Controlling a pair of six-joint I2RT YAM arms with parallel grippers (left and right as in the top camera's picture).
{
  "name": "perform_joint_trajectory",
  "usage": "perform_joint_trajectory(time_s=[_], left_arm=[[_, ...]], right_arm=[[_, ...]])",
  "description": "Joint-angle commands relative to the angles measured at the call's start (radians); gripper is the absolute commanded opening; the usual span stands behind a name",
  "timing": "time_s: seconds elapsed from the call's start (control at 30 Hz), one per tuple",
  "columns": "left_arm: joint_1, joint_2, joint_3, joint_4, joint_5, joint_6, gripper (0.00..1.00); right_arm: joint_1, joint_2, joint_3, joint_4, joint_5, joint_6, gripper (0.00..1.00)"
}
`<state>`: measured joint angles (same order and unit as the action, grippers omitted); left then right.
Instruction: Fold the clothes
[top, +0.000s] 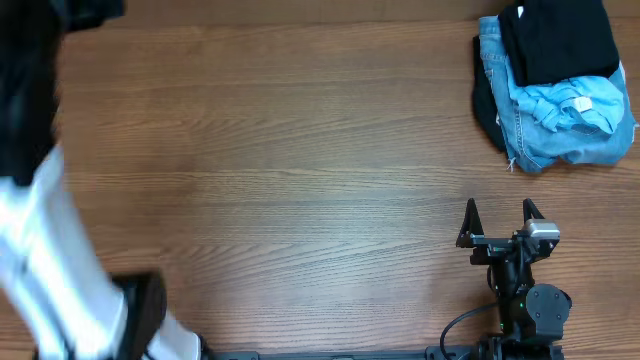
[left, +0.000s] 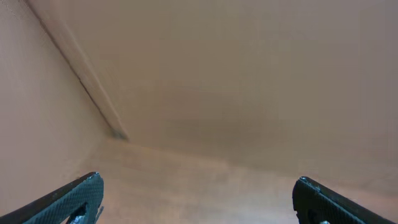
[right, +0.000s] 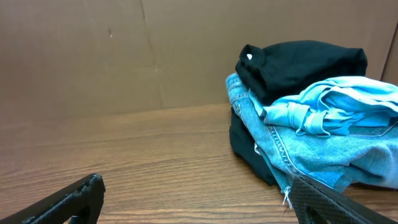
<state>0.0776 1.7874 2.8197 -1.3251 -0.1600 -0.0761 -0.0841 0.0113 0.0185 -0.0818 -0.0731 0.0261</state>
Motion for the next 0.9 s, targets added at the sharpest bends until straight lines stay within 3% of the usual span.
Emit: perform_joint_trajectory(time_s=[0.0,0.27,0.43,0.53,0.67,0.87], left_arm=[[0.001,-0.196,0.011,-0.069,-0.026,-0.006,1.0],[0.001,-0.523,0.01,-0.288,-0.023,-0.042,1.0],[0.001,-0.655,-0.093,-0.217,-0.023,-0.174,1.0],[0.001,-0.764,-0.346,-0.047,-0.023,-0.183,1.0],[0.001,-0.936,-0.831,0.289,-0.023,-0.183,1.0],[0.001,-1.185,-1.651,0.946,0.021,-0.228,1.0]], right_arm=[[0.006,-0.008,-0.01,0.004,0.009,0.005,1.0],[0.006,-0.008,-0.01,0.004,0.009,0.005,1.0],[0.006,-0.008,-0.01,0.004,0.009,0.005,1.0],[0.006,-0.008,-0.01,0.004,0.009,0.005,1.0],[0.006,-0.008,-0.01,0.004,0.009,0.005,1.0],[0.006,-0.008,-0.01,0.004,0.009,0.005,1.0]])
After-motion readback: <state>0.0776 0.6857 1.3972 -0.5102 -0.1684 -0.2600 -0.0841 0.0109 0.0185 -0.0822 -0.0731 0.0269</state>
